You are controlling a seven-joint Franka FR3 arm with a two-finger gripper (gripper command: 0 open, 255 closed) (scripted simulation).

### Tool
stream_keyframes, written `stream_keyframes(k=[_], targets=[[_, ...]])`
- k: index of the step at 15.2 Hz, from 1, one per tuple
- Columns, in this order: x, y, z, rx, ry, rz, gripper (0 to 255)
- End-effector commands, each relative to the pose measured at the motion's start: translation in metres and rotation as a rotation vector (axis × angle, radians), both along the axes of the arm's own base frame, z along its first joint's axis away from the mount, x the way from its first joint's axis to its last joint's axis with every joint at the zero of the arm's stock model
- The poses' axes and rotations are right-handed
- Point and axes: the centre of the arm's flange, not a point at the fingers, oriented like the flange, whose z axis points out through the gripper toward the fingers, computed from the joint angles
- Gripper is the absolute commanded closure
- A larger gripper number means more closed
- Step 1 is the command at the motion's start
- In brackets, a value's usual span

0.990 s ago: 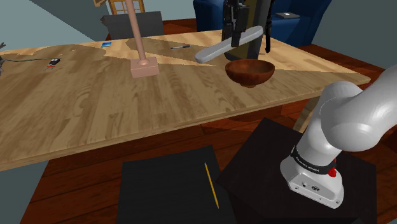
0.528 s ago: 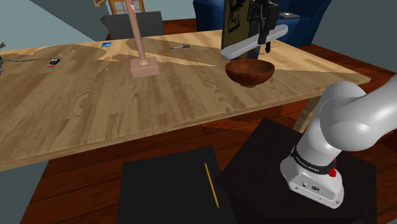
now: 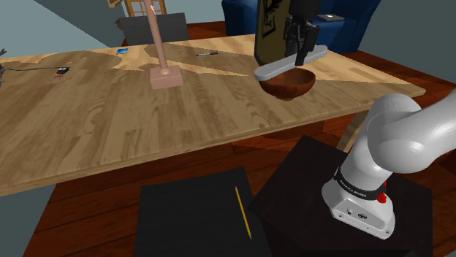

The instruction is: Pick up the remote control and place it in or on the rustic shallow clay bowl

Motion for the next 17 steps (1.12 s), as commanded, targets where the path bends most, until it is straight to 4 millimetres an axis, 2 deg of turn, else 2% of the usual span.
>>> stream_keyframes(k=[1,5,13,14,17], targets=[[0.000,0.000,-0.011,0.000,0.000,0.000,255],[0.000,0.000,-0.032,0.000,0.000,0.000,255],[0.000,0.000,-0.032,0.000,0.000,0.000,255],[0.000,0.000,-0.032,0.000,0.000,0.000,0],[0.000,0.000,-0.032,0.000,0.000,0.000,0]])
